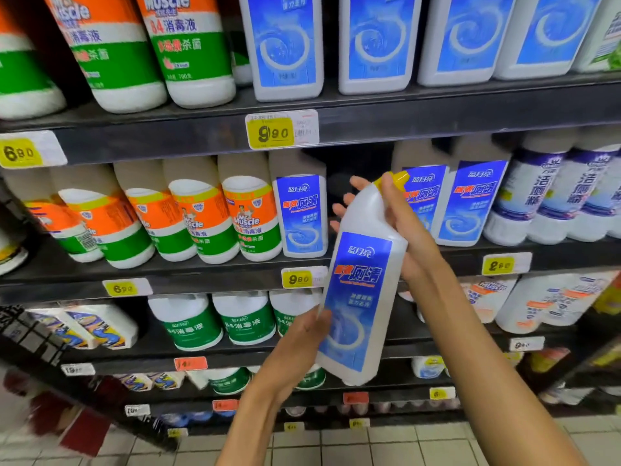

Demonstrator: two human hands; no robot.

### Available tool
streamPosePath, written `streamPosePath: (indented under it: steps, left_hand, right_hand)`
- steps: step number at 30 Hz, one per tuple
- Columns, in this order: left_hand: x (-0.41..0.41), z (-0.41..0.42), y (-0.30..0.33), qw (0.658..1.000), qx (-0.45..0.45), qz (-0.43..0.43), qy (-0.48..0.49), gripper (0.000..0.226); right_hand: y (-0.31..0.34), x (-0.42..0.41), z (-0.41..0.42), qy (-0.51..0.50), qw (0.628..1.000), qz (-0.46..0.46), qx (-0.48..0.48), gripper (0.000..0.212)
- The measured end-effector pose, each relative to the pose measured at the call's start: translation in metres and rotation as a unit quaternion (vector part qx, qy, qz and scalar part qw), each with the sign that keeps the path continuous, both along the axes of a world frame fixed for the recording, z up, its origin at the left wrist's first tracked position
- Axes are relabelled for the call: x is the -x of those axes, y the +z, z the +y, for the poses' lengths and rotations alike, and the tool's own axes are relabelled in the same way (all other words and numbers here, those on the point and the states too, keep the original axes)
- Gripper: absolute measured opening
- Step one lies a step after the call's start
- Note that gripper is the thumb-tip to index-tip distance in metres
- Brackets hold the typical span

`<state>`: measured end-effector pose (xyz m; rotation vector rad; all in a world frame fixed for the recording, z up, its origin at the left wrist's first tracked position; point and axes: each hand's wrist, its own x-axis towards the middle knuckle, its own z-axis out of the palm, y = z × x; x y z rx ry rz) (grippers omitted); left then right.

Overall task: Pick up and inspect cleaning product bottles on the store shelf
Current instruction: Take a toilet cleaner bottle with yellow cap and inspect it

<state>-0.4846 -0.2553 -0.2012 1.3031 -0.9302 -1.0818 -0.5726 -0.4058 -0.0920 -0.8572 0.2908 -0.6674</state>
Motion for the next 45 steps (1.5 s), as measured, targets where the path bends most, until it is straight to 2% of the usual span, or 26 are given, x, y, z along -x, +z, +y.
streamPosePath:
  steps: [5,7,10,12,14,16,18,21,24,26,28,30,32,33,36,39,41,45]
  left_hand:
    - [0.014,-0.023,0.012,0.992,-0.055,0.031,0.113,0.039]
    - [0.016,-0.022,0.012,0.987,-0.041,0.092,0.126,0.044]
    - [0.021,-0.014,0.017,0.955,-0.032,0.296,0.019,0.054]
    - [0.024,-0.010,0.019,0.927,-0.035,0.366,-0.073,0.056]
    - [0.029,-0.008,0.016,0.917,-0.060,0.367,-0.143,0.055]
    - [0.031,-0.004,0.016,0.928,-0.064,0.330,-0.160,0.053]
    - [0.027,-0.002,0.014,0.941,-0.056,0.301,-0.141,0.056]
    - [0.013,0.002,0.018,0.944,-0.015,0.321,-0.079,0.058]
    - [0.010,0.002,0.025,0.944,0.015,0.319,-0.086,0.068]
    - [0.016,0.002,0.025,0.939,0.020,0.332,-0.083,0.066]
    - [0.022,0.003,0.024,0.932,0.012,0.351,-0.094,0.067]
    - [0.025,0.005,0.025,0.924,0.002,0.363,-0.119,0.071]
    - [0.028,0.006,0.030,0.924,-0.014,0.357,-0.135,0.080]
    - [0.028,0.006,0.030,0.932,-0.024,0.337,-0.128,0.084]
    - [0.028,0.009,0.033,0.961,-0.022,0.268,-0.062,0.070]
    - [0.033,0.013,0.045,0.961,-0.014,0.276,-0.029,0.044]
    - [0.037,0.014,0.051,0.941,0.001,0.337,-0.025,0.042]
    - [0.039,0.015,0.061,0.862,0.022,0.504,-0.056,0.072]
  right_hand:
    - [0.001,-0.010,0.013,-0.097,0.984,0.089,0.121,0.016]
    - [0.005,-0.009,0.016,-0.094,0.983,0.083,0.134,0.015]
    - [0.012,-0.005,0.013,-0.046,0.986,0.064,0.150,0.012]
    - [0.011,-0.001,0.010,-0.007,0.990,0.030,0.135,0.013]
    - [0.007,0.000,0.012,0.018,0.996,-0.019,0.087,0.024]
    - [0.003,0.001,0.014,0.017,0.997,-0.037,0.072,0.028]
    - [0.005,0.003,0.014,-0.016,0.994,0.003,0.107,0.027]
    - [0.011,0.008,0.009,-0.094,0.984,0.057,0.140,0.017]
    - [0.017,0.009,0.009,-0.191,0.960,0.114,0.169,0.015]
    - [0.018,0.007,0.008,-0.195,0.948,0.157,0.198,0.016]
    - [0.018,0.010,0.005,-0.126,0.974,0.126,0.141,0.014]
    - [0.018,0.013,0.004,-0.021,1.000,0.021,-0.006,0.027]
    - [0.014,0.014,0.003,0.033,0.991,-0.061,-0.111,0.032]
    - [0.011,0.014,0.003,0.044,0.989,-0.074,-0.123,0.031]
    - [0.011,0.013,0.001,0.044,0.992,-0.040,-0.115,0.026]
    - [0.013,0.009,-0.003,0.002,0.992,0.033,-0.123,0.020]
    - [0.011,0.005,-0.003,-0.018,0.988,0.066,-0.138,0.021]
    - [0.005,-0.001,-0.002,-0.003,0.978,0.044,-0.205,0.031]
